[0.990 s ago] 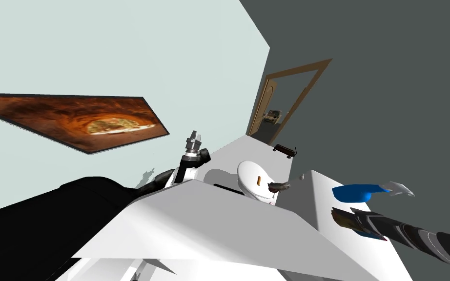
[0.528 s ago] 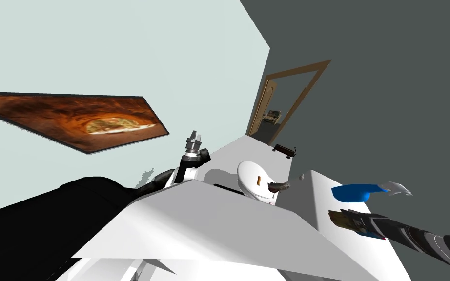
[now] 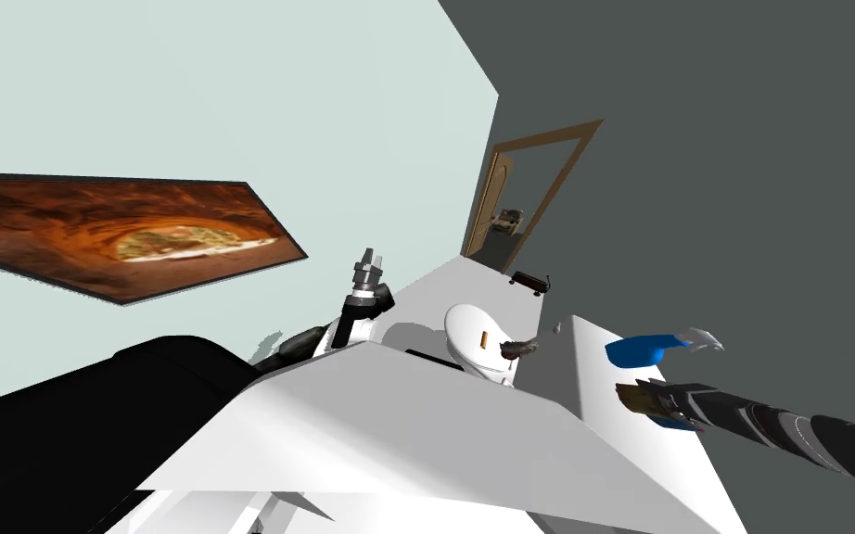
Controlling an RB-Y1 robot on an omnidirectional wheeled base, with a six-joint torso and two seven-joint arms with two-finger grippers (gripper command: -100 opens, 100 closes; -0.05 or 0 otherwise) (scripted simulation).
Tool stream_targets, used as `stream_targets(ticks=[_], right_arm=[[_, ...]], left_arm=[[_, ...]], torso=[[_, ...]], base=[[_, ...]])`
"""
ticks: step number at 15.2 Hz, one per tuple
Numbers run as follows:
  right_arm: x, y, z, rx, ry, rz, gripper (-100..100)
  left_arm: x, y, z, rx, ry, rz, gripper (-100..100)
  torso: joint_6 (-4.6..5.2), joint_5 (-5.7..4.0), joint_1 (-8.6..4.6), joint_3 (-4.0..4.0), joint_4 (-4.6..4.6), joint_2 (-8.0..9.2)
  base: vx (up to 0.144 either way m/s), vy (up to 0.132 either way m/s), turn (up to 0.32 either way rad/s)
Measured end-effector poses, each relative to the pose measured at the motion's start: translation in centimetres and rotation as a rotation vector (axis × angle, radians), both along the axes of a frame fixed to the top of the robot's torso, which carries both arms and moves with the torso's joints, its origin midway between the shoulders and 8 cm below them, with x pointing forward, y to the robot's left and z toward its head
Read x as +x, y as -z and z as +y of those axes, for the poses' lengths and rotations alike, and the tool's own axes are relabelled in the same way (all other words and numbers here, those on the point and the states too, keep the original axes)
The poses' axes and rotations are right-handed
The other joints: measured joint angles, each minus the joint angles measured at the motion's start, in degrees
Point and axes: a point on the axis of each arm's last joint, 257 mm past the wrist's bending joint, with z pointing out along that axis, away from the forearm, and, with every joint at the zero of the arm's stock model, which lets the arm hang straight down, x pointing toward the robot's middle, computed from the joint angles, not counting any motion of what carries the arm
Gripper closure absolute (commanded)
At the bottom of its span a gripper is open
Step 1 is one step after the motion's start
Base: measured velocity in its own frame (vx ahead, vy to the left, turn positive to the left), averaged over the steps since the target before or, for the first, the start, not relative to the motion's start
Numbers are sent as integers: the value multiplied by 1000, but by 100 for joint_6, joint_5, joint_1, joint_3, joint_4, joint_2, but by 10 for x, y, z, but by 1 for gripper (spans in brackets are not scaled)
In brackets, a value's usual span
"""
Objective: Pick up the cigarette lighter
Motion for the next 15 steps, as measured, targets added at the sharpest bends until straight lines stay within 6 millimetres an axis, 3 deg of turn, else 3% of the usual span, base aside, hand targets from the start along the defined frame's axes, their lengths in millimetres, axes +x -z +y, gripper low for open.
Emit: stream_targets(ticks=[15], right_arm=[[37, -15, 63, -13, -97, -30, 100]], left_arm=[[0, 0, 0, 0, 0, 0, 0]], torso=[[-8, -2, 2, 4, 2, 6]], base=[[17, -45, -73]])
